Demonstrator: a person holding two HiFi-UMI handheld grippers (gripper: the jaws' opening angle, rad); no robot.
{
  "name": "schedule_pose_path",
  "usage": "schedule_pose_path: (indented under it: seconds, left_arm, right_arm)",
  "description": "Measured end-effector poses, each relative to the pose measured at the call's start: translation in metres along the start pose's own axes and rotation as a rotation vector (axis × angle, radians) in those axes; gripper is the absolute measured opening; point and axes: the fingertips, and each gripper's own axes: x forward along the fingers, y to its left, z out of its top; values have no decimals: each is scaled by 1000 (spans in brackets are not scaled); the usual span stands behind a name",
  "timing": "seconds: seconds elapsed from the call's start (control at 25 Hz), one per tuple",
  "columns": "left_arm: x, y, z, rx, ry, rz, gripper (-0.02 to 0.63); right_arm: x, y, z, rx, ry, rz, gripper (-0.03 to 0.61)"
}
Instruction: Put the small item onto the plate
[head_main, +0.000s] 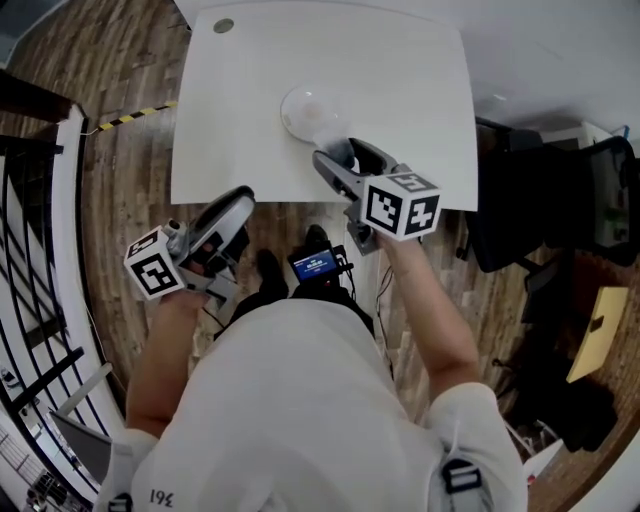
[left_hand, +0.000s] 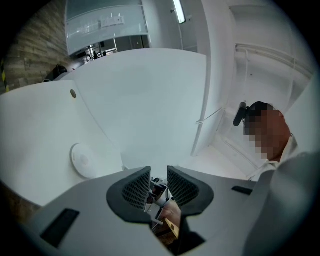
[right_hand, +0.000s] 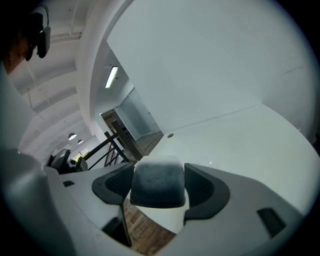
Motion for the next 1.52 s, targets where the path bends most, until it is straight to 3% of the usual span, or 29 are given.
schedule_pose_path:
  seconds: [0.72,1.16,1.52]
  left_arm:
    - [20,80,-2,-63,38,154,104]
    - [37,110,-19,-88,92,202,104]
    - [39,126,-26,-119,121,219,104]
  right_arm:
    - [100,-69,-17,-203,224,-88,318]
    - [130,-104,-26,-360,327,-174,318]
    - [149,-111,-35,-419,380,-208,318]
